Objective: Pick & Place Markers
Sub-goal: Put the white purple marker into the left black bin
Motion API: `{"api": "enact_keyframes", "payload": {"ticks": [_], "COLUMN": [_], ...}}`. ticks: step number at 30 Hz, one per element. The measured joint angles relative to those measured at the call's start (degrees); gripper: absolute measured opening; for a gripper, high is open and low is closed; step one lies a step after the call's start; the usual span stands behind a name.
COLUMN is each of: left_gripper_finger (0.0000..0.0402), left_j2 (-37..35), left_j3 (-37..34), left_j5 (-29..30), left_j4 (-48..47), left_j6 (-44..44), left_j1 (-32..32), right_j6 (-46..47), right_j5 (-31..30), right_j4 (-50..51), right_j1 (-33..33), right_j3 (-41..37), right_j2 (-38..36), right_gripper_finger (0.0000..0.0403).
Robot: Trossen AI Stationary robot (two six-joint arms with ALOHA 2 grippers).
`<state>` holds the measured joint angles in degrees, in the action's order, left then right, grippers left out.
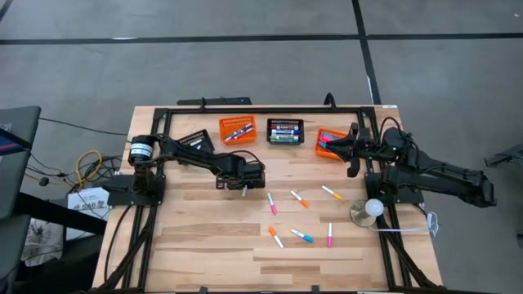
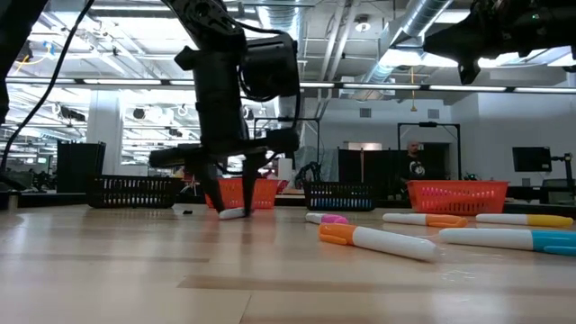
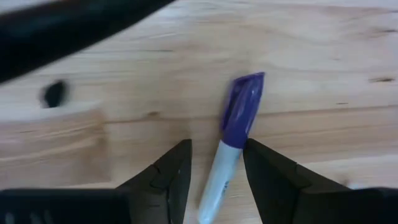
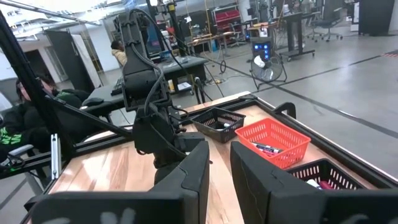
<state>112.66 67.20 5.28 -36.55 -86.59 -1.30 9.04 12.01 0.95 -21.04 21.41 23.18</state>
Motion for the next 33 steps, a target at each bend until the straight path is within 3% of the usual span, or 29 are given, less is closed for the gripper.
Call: {"api": "enact_keyframes", "payload": {"ticks": [14, 33], "left_gripper_finger": [0.0149, 0.0149], "left_j2": [-0.22, -1.47], "left_j3": [-0.04, -0.55], "left_j5": [-0.12, 5.37], "left_j4": [-3.26, -2.42], "left_j6": [1.25, 1.25], "left_j1": [0.0, -0.08], "right_j6": [0.04, 0.04], "right_j5": [0.07, 0.17], "right_j4": [-0.11, -0.1], "right_j1": [0.0, 0.0], "right_j3": [0.0, 0.04], "right_j2": [0.0, -0.01], "right_gripper_finger": [0.0056, 0.0056]}}
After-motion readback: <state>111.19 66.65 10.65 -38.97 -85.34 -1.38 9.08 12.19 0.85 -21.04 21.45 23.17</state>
